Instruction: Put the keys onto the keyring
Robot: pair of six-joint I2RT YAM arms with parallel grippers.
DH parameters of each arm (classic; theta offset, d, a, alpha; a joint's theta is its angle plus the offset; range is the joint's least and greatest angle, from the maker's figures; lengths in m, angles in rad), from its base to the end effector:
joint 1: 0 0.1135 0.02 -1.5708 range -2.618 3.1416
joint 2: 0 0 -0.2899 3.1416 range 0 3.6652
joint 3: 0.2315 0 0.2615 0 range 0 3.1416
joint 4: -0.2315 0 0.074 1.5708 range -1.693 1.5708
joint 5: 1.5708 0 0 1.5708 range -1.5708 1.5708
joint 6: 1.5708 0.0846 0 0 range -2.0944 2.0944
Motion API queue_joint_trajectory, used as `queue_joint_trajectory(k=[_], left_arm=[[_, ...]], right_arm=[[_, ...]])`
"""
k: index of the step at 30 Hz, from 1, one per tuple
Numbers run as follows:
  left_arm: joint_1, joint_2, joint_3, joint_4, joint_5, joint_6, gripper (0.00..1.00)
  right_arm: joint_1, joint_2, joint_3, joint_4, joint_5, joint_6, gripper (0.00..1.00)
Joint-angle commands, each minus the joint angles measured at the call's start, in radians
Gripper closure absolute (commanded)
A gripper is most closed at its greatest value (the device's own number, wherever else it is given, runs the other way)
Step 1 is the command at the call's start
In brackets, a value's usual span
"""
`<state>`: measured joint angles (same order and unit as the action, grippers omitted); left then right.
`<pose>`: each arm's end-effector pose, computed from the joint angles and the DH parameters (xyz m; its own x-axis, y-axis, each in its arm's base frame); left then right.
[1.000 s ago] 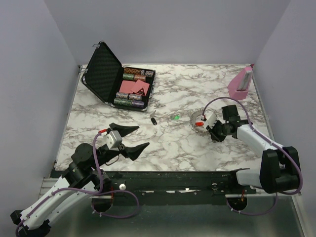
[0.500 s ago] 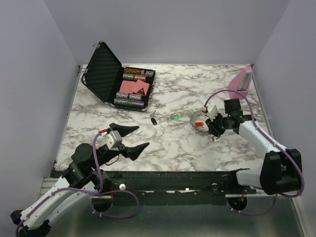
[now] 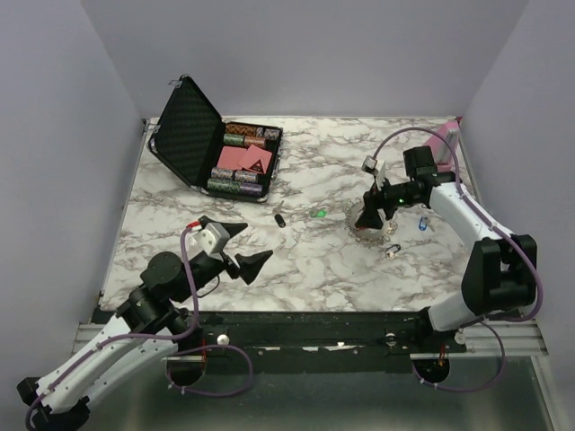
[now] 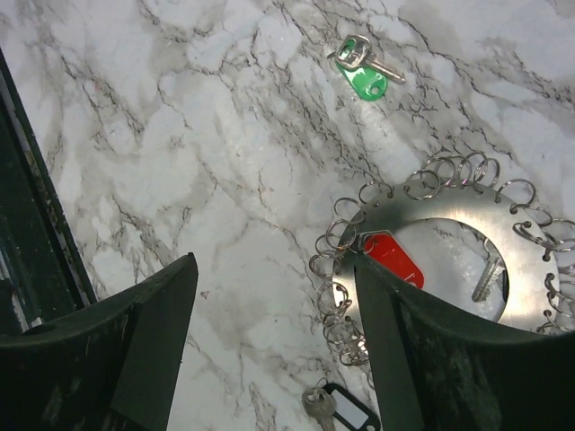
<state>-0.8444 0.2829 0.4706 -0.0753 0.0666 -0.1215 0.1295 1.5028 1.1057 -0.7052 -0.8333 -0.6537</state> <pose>0.0874 -0.1068 0.3186 -0.0218 -0.1576 -0.9873 0.7930 0.5986 -0.1130 0.3066 0.1031 0.2428 -0.4480 -0.4707 -0.7601 -0.8701 0.4250 0.2497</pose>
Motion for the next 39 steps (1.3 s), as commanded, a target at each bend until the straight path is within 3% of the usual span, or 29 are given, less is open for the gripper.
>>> queue_joint_trajectory(k=[1,7,10,16,19,21,24,26,28,31,35,39], left_arm=[[0.043,0.128,0.092,-0.145,-0.126,-0.07,0.01],[0.114,0.254,0.181,-0.25,-0.067,-0.023,0.01],[0.116,0.249,0.181,-0.264,-0.037,0.039,0.01],[0.114,0.21,0.105,-0.195,-0.036,0.08,0.01],[0.117,0.213,0.108,-0.195,-0.027,0.092,0.01],[0.119,0.21,0.108,-0.193,-0.027,0.095,0.01],[0.12,0.194,0.099,-0.189,-0.03,0.098,0.01],[0.12,0.182,0.097,-0.184,-0.031,0.103,0.01],[0.125,0.18,0.095,-0.179,-0.027,0.105,0.01],[0.125,0.179,0.096,-0.181,-0.021,0.106,0.01],[0.131,0.18,0.097,-0.179,-0.013,0.106,0.01],[0.14,0.183,0.096,-0.176,0.004,0.105,0.01]], right_arm=[[-0.004,0.016,0.02,0.021,0.014,0.09,0.21],[-0.007,0.054,0.074,0.073,0.126,0.161,0.14],[-0.008,0.076,0.092,0.049,0.105,0.096,0.03],[-0.01,-0.002,0.046,0.085,-0.025,-0.148,0.0],[-0.008,-0.007,0.013,0.124,-0.108,-0.19,0.0],[-0.007,0.064,0.063,-0.013,-0.159,-0.321,0.0],[-0.001,0.222,0.213,-0.354,-0.196,-0.678,0.0],[0.009,0.244,0.209,-0.405,-0.181,-0.799,0.01],[0.042,0.205,0.134,-0.271,-0.098,-0.793,0.0],[0.087,0.152,0.051,-0.052,0.022,-0.654,0.0],[0.091,0.195,0.108,-0.14,-0.009,-0.688,0.01],[0.122,0.214,0.082,-0.033,0.086,-0.632,0.19]])
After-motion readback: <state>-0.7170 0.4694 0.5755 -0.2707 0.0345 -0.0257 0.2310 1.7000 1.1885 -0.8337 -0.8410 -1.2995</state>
